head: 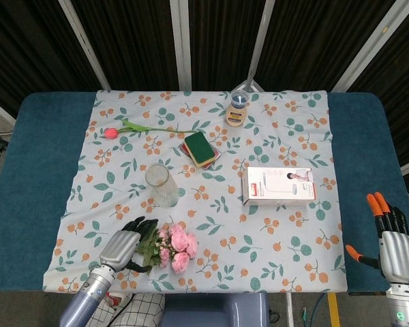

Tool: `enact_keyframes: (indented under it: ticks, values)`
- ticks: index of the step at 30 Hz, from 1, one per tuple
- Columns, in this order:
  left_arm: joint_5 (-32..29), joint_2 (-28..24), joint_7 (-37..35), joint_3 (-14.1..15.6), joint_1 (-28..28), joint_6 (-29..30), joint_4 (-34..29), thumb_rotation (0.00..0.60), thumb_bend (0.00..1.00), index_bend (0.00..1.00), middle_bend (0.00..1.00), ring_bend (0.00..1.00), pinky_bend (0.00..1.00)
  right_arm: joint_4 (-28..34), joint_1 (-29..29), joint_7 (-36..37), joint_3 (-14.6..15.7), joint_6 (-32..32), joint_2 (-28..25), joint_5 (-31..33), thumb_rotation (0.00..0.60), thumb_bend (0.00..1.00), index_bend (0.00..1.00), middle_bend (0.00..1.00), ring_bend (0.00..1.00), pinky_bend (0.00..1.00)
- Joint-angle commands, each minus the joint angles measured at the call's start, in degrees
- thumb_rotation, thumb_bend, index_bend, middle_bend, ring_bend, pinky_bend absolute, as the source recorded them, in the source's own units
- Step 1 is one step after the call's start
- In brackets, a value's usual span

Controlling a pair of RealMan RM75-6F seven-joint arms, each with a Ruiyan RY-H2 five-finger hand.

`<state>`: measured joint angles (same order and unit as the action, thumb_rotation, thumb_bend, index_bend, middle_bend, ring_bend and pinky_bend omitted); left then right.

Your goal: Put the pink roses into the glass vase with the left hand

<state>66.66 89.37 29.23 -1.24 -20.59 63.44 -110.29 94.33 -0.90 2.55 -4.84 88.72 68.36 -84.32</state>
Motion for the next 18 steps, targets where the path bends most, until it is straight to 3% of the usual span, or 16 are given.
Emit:
enact_keyframes:
  ticks: [1, 10, 18]
  values:
    - [-1.0, 1.3, 1.2, 0.1, -0.7, -0.1, 0.5, 0.600, 0.02, 0.03, 0.13, 0.03, 0.11, -0.1, 0.1, 0.5, -0.1, 0.2, -0.1, 0.1, 0.600, 0.07, 0.00, 0.00, 0.05, 0.00]
    - [-3.2, 5.4, 5.4, 0.6, -2.2, 0.0, 2.2, 0.600, 0.02, 0.05, 0.16, 0.06, 0.16, -0.1, 0.3, 2.2, -0.5, 0.3, -0.7, 0.4, 0.600, 0.07, 0.00, 0.00, 0.05, 0.00]
    - [-1.4, 8.7, 8.1, 0.8, -3.2, 1.9, 3.5, 0.600, 0.09, 0.19, 0.27, 0.15, 0.30, -0.1, 0.4, 3.6, -0.6, 0.3, -1.0, 0.4, 0.600, 0.07, 0.00, 0.00, 0.06, 0.00]
